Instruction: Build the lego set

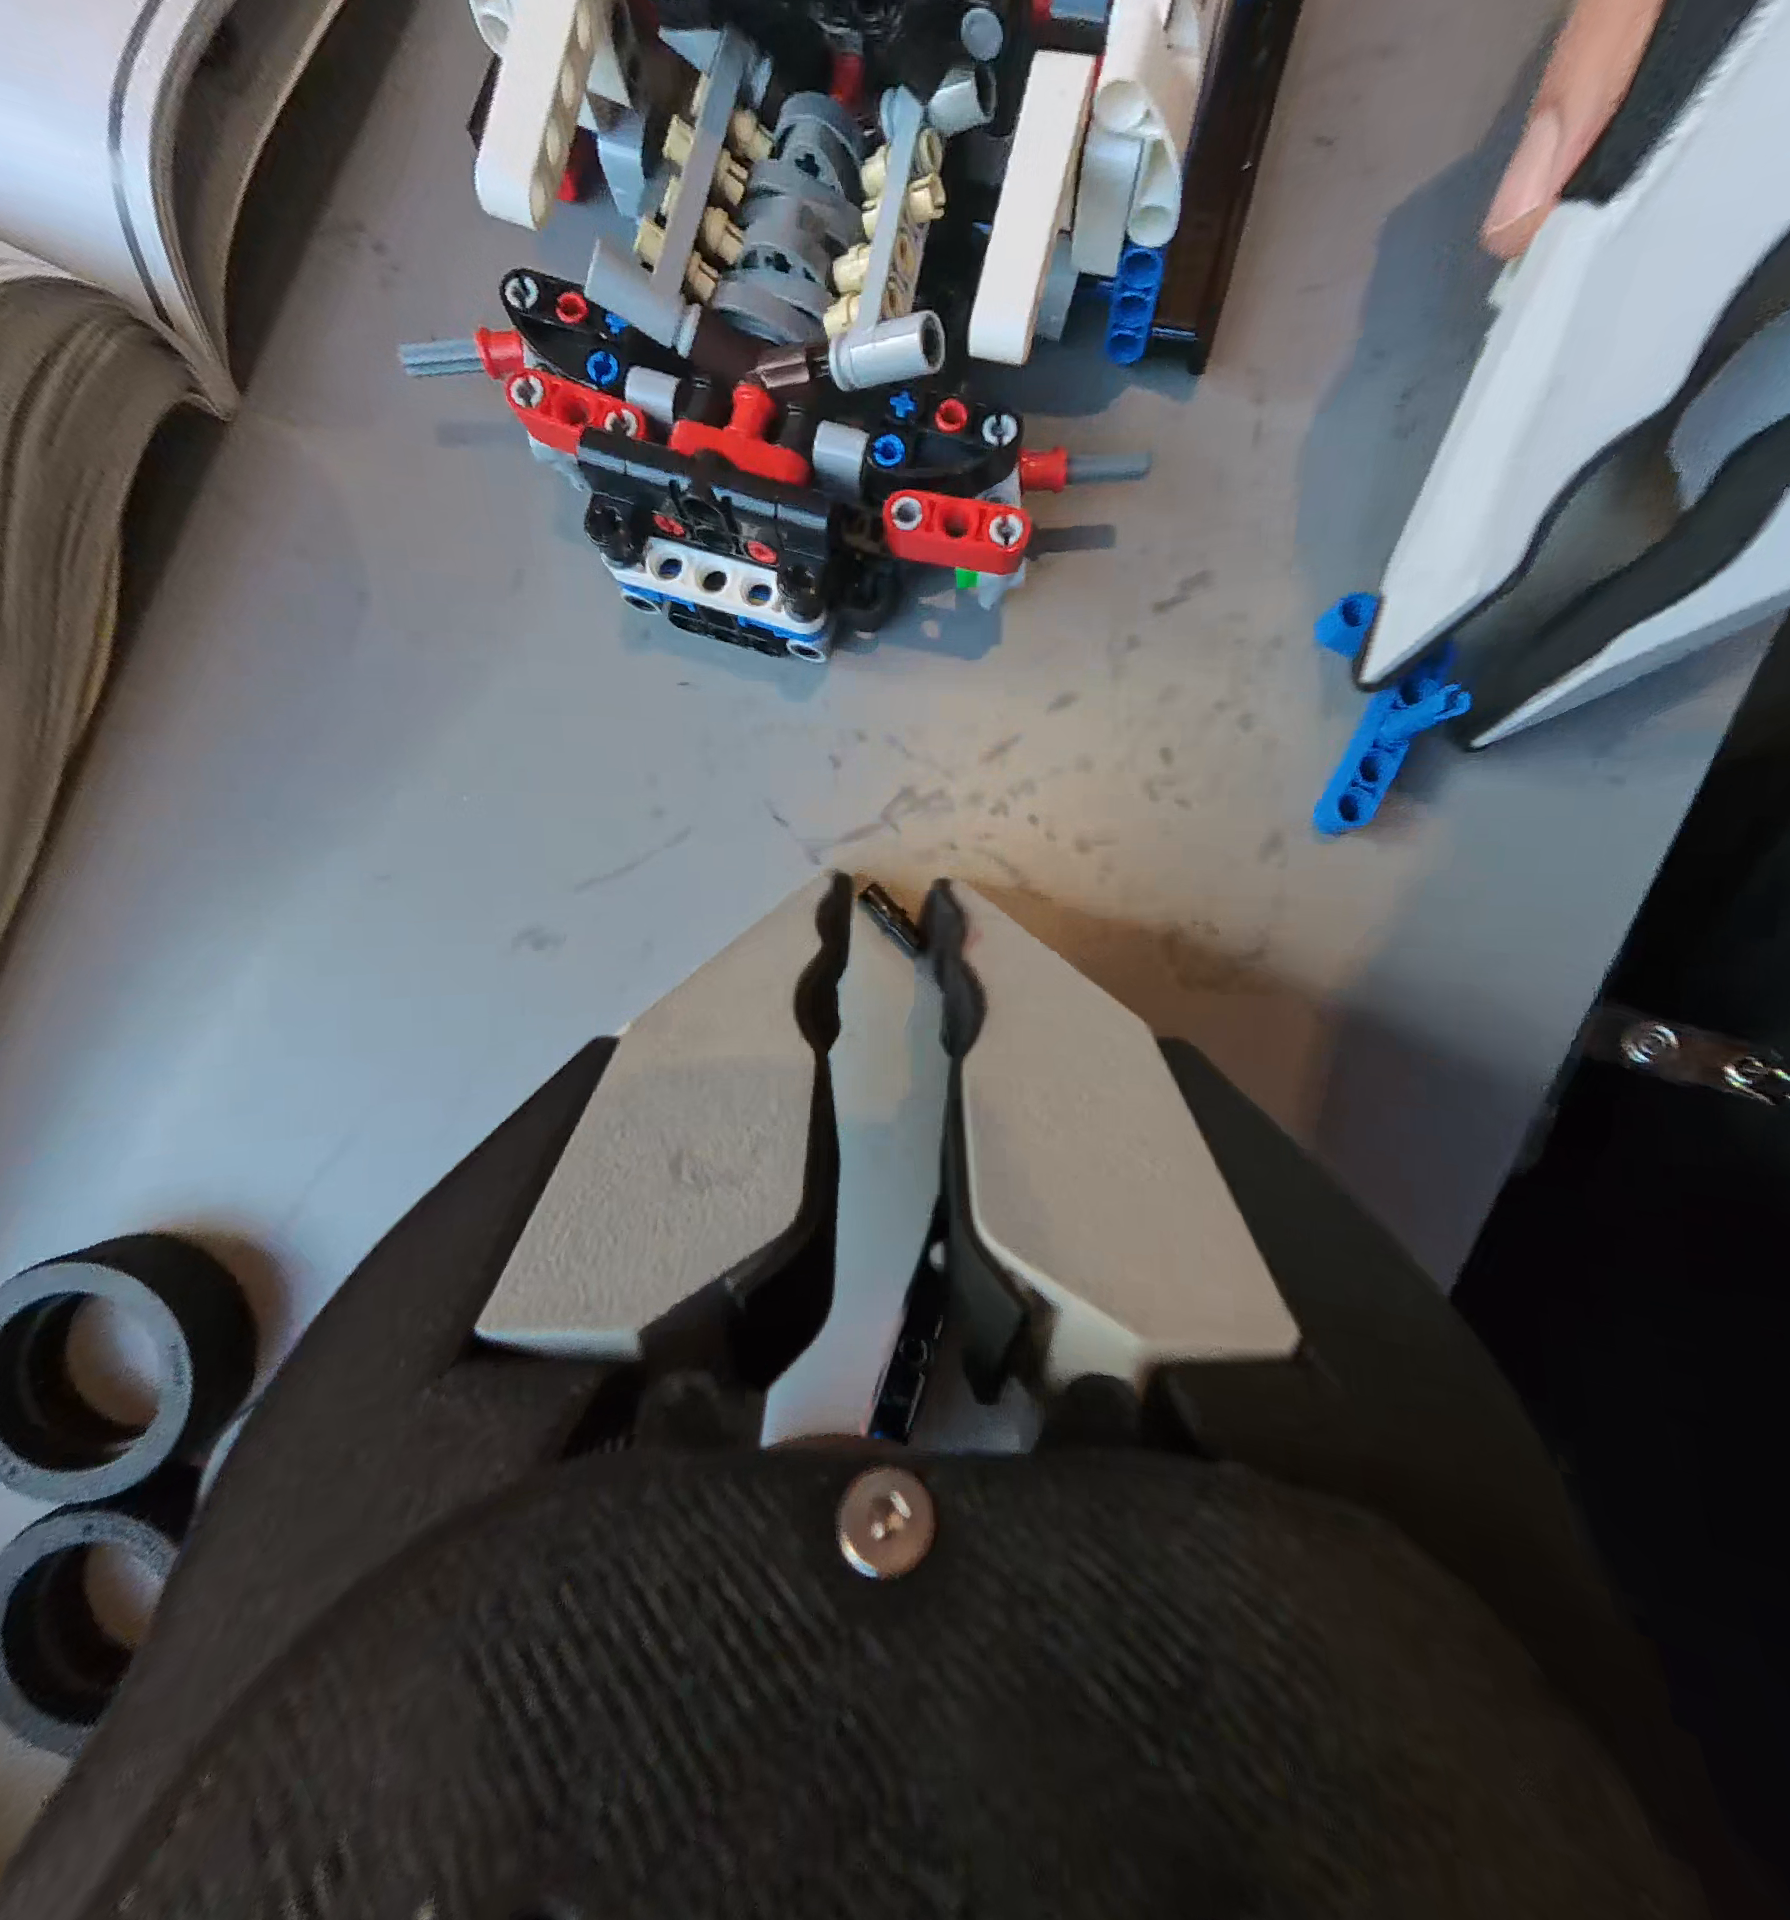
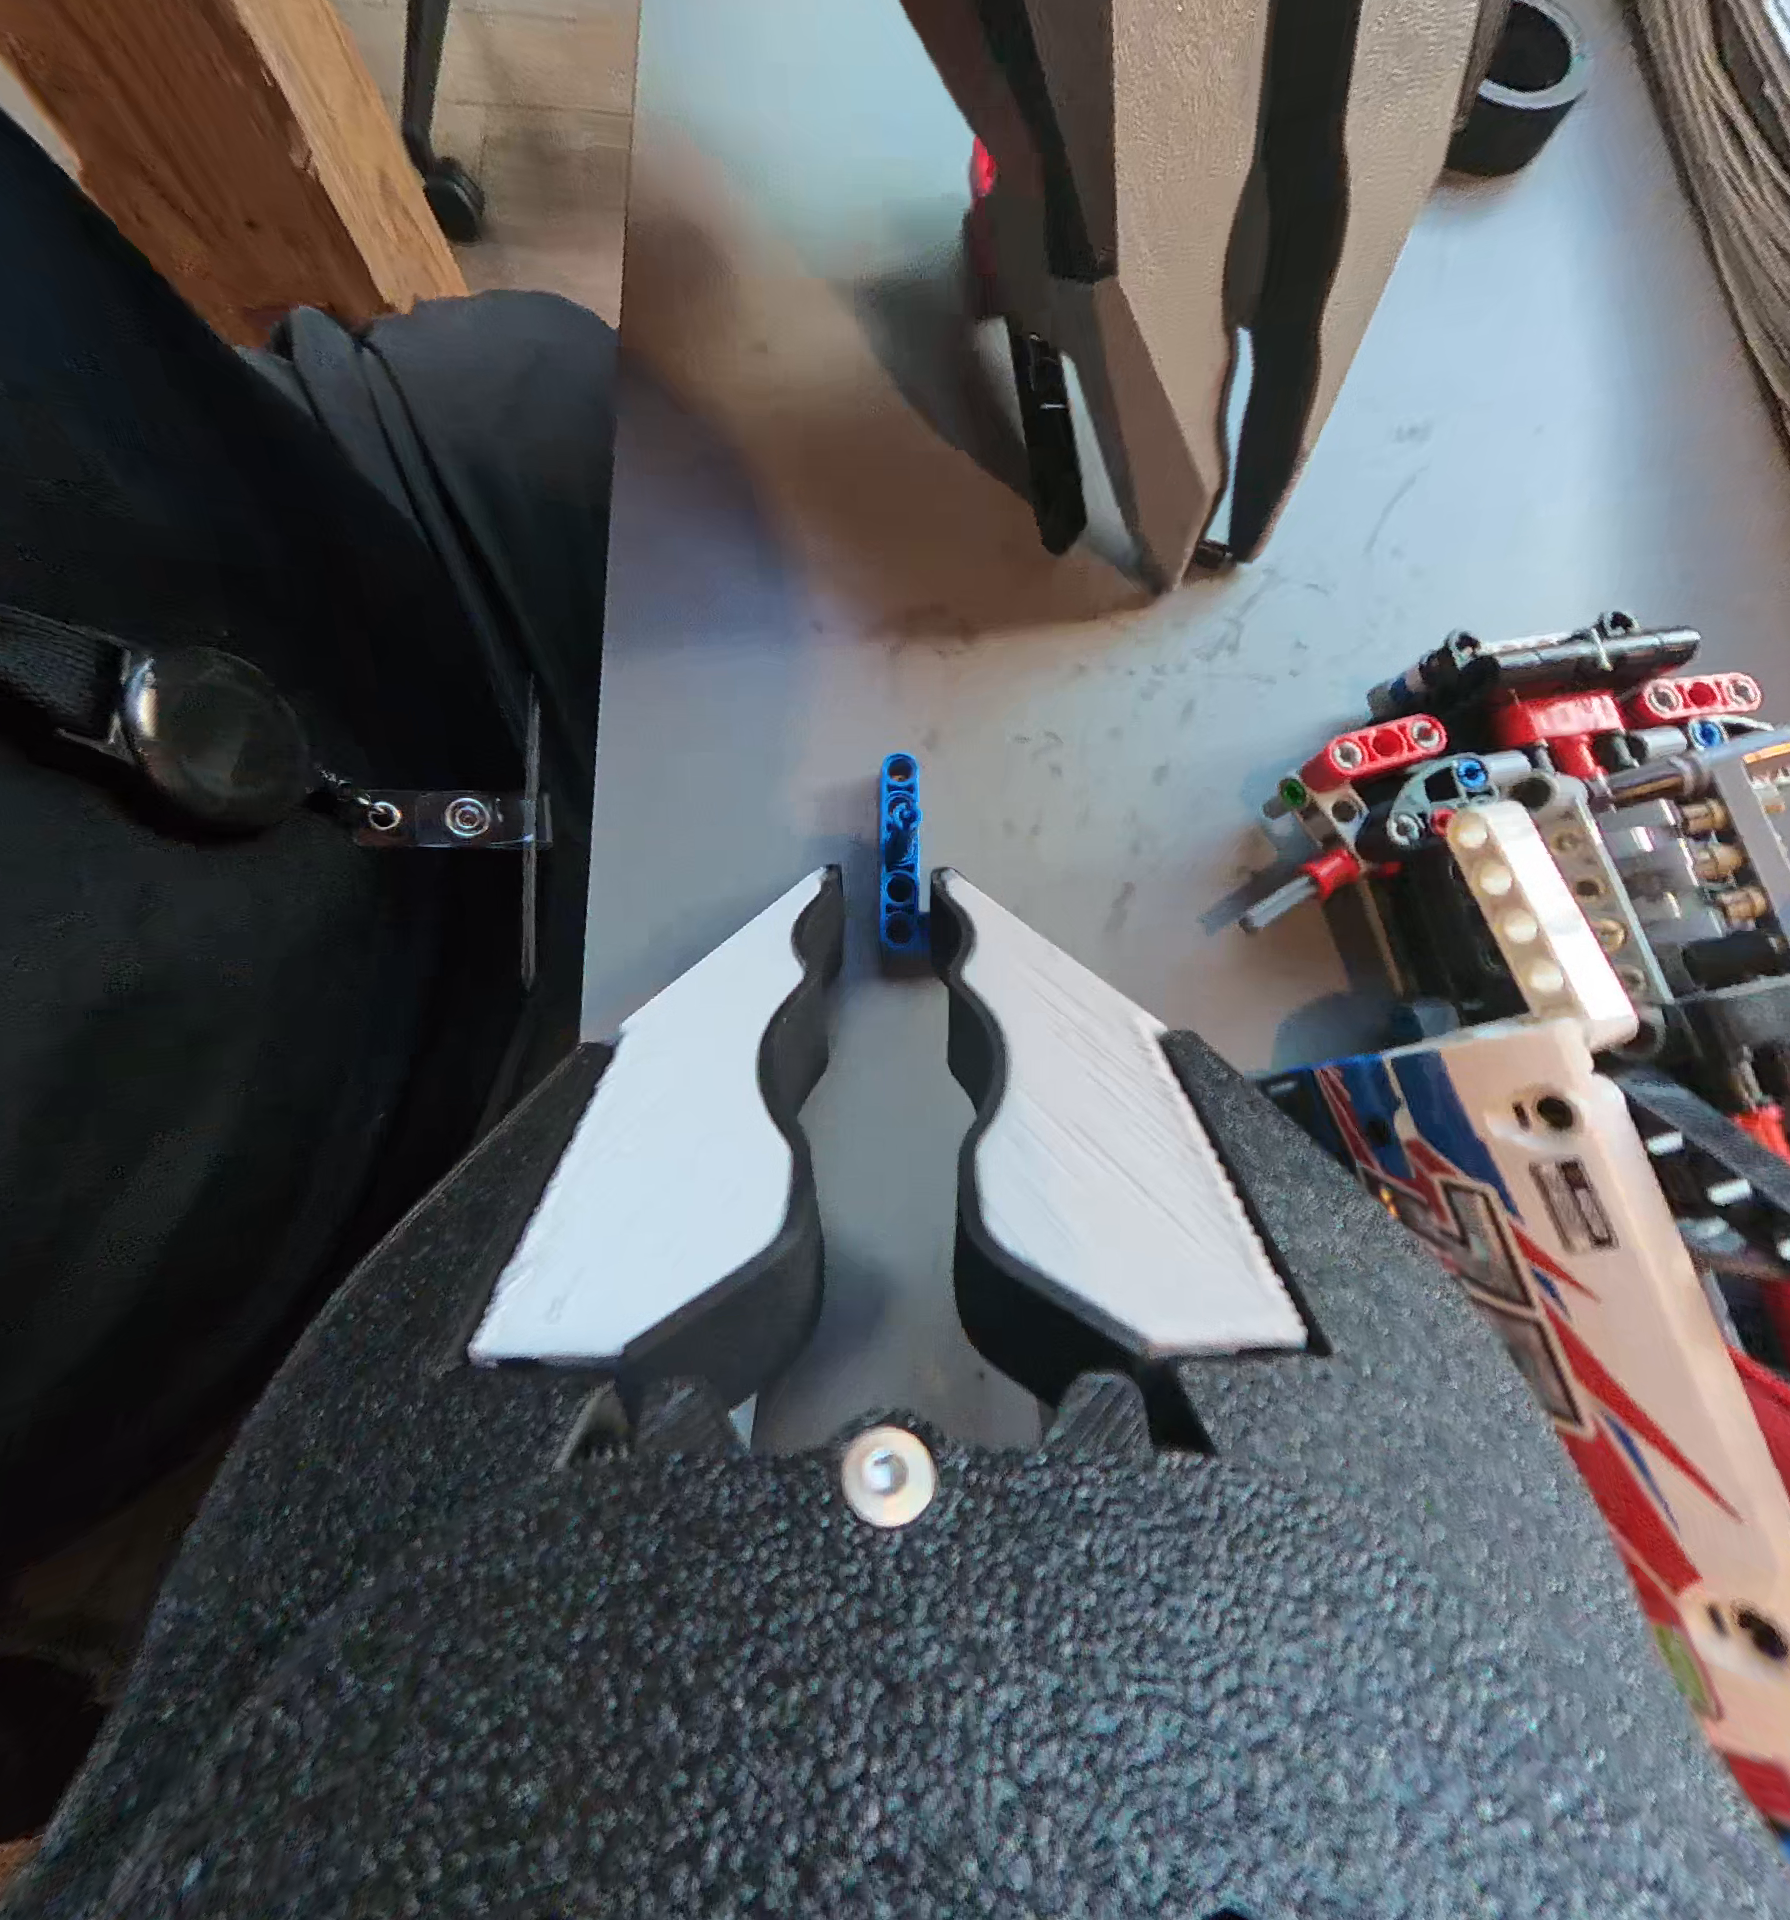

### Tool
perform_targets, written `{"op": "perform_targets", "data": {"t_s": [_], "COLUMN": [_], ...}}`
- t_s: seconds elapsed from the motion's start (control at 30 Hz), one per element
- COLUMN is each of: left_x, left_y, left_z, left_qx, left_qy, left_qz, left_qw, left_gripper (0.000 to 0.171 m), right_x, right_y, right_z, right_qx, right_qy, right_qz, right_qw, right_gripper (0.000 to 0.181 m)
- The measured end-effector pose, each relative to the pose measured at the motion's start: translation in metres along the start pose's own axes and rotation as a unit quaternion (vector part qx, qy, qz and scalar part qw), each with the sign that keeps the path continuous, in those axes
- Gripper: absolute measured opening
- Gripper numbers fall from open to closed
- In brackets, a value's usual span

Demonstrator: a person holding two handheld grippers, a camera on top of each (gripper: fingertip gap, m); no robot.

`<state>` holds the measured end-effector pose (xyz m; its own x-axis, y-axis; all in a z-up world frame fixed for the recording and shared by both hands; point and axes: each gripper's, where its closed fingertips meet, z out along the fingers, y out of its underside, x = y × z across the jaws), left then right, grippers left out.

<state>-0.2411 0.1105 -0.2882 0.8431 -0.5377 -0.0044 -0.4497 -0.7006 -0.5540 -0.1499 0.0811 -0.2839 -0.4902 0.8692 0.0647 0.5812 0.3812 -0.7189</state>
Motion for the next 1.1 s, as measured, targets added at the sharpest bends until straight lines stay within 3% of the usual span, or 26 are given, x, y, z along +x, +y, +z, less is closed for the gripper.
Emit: {"op": "perform_targets", "data": {"t_s": [0.03, 0.33, 0.7, 0.87, 1.1], "left_x": [0.000, 0.008, 0.001, -0.001, -0.027], "left_y": [0.000, -0.005, 0.003, 0.004, -0.013], "left_z": [0.000, 0.004, -0.020, -0.013, -0.004], "left_qx": [-0.005, 0.016, 0.009, 0.010, 0.006], "left_qy": [0.001, 0.017, 0.005, 0.003, -0.003], "left_qz": [0.000, 0.007, -0.005, -0.016, 0.037], "left_qw": [1.000, 1.000, 1.000, 1.000, 0.999], "left_gripper": [0.003, 0.002, 0.013, 0.017, 0.020], "right_x": [0.000, 0.010, 0.015, 0.018, 0.022], "right_y": [0.000, 0.002, 0.020, 0.022, 0.020], "right_z": [-0.003, -0.032, -0.050, -0.053, -0.056], "right_qx": [0.006, 0.074, 0.068, 0.069, 0.068], "right_qy": [0.002, 0.011, 0.041, 0.049, 0.053], "right_qz": [0.006, 0.071, 0.098, 0.114, 0.118], "right_qw": [1.000, 0.995, 0.992, 0.990, 0.989], "right_gripper": [0.016, 0.018, 0.017, 0.017, 0.017]}}
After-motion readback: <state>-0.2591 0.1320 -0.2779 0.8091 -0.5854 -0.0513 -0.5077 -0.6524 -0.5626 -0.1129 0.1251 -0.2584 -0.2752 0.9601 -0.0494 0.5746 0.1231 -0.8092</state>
